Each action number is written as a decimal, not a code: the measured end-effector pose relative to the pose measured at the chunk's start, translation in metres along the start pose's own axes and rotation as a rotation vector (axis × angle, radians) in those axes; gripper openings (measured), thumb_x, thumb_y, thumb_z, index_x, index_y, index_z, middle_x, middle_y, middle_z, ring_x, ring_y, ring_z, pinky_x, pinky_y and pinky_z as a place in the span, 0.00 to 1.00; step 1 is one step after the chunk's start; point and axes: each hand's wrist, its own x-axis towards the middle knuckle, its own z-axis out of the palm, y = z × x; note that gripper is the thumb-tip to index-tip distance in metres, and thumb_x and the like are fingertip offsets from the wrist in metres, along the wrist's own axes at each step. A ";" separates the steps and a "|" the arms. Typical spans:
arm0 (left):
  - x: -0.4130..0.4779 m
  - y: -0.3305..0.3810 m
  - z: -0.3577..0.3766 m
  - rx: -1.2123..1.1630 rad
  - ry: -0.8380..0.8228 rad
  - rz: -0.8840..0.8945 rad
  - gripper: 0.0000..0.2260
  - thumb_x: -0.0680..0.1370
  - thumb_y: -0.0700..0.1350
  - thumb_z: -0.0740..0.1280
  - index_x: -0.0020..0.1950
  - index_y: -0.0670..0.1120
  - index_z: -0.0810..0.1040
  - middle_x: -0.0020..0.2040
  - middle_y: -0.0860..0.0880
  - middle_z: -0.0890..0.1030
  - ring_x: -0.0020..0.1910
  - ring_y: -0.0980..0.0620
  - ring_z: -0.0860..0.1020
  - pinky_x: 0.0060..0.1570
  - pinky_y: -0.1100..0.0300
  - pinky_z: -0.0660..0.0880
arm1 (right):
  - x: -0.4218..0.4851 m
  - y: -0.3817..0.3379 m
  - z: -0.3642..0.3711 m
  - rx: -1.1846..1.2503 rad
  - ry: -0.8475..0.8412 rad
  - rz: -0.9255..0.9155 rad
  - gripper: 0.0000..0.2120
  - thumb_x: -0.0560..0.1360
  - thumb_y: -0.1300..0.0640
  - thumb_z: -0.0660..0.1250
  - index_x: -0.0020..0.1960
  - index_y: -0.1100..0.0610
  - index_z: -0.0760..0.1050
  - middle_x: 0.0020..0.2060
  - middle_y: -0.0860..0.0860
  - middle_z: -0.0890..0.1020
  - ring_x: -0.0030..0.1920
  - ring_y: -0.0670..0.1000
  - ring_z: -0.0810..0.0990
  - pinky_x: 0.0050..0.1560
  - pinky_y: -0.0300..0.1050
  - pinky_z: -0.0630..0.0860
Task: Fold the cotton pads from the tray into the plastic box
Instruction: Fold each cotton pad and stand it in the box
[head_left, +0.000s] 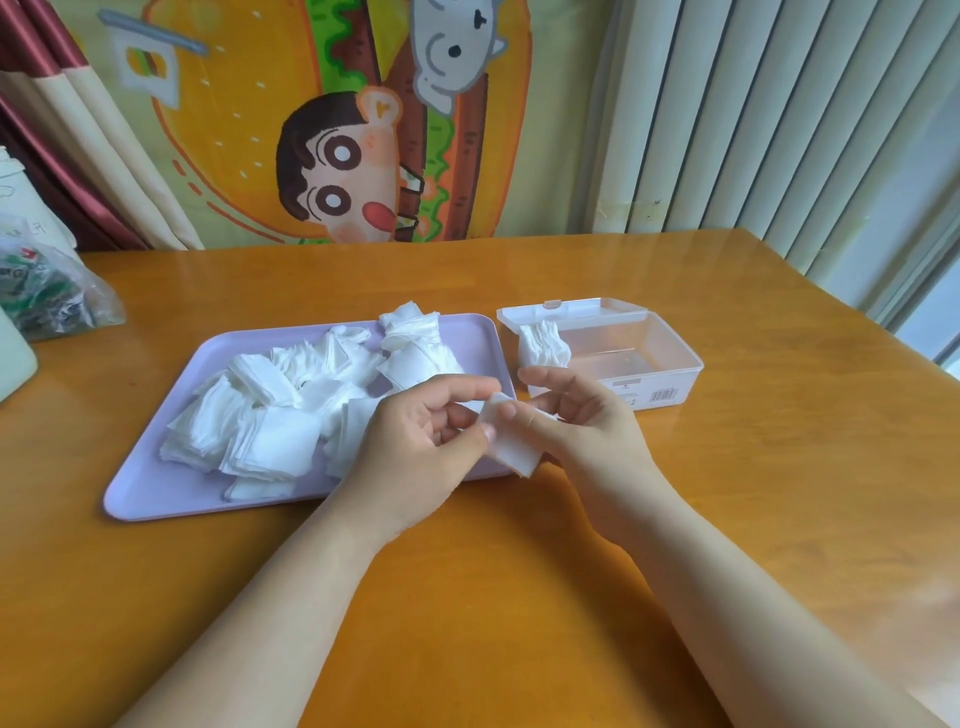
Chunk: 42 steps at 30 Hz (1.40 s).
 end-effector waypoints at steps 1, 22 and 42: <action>0.001 -0.001 0.000 -0.019 0.042 0.003 0.14 0.78 0.37 0.73 0.62 0.49 0.84 0.47 0.43 0.88 0.48 0.45 0.86 0.55 0.48 0.81 | -0.001 -0.002 0.000 0.007 -0.002 0.019 0.23 0.70 0.54 0.83 0.62 0.54 0.82 0.45 0.60 0.82 0.44 0.57 0.83 0.42 0.52 0.78; 0.019 -0.013 0.002 0.988 -0.044 -0.045 0.25 0.83 0.49 0.63 0.80 0.50 0.65 0.75 0.53 0.71 0.75 0.48 0.63 0.72 0.56 0.61 | -0.006 -0.011 0.001 -0.327 0.236 -0.020 0.04 0.76 0.62 0.69 0.50 0.62 0.77 0.34 0.59 0.86 0.30 0.55 0.85 0.31 0.47 0.74; 0.010 -0.004 -0.019 -0.199 -0.037 -0.058 0.09 0.74 0.41 0.74 0.53 0.49 0.85 0.48 0.47 0.86 0.47 0.52 0.82 0.45 0.59 0.78 | -0.003 -0.014 -0.007 -0.284 0.267 -0.053 0.03 0.78 0.58 0.73 0.51 0.56 0.81 0.39 0.52 0.87 0.34 0.53 0.87 0.36 0.49 0.74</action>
